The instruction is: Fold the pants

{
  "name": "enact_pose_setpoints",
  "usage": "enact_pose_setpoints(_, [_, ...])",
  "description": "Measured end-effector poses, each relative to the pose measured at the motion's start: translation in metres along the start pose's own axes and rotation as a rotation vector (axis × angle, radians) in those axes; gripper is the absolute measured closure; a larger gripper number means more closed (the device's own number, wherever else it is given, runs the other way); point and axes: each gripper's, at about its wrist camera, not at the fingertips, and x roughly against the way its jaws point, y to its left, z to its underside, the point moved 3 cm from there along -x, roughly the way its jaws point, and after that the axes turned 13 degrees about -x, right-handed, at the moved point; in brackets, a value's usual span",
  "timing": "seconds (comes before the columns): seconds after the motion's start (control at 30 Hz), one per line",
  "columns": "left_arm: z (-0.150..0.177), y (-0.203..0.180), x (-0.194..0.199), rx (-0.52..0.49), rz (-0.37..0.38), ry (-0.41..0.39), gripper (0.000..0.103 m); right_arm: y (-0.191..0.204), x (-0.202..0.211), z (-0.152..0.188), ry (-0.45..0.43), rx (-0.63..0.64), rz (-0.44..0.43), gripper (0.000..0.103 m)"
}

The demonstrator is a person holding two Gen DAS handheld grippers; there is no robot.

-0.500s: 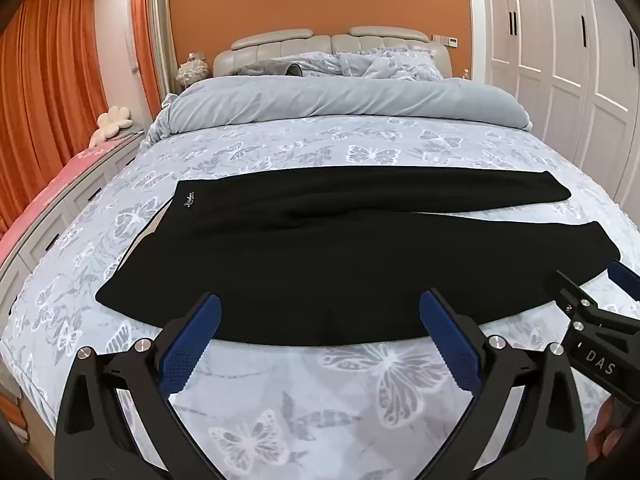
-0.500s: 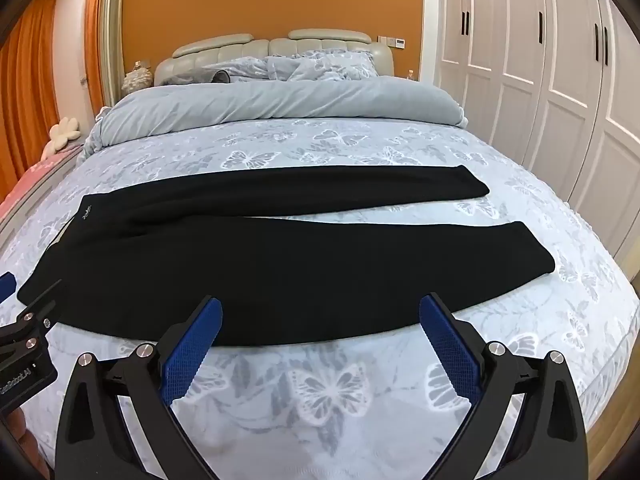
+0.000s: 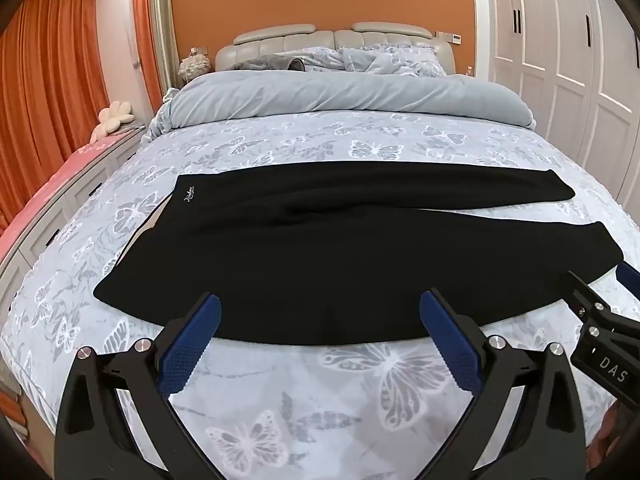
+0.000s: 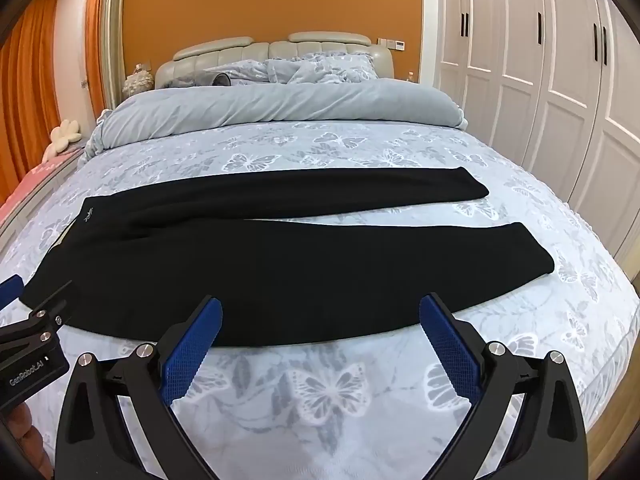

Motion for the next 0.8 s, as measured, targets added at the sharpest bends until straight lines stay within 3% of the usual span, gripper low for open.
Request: enact_pose_setpoints(0.8, [0.0072, 0.0065, -0.0072, 0.004, -0.007, 0.006, 0.005, 0.0015, 0.0016, 0.0028, -0.006, 0.01, -0.003, 0.006])
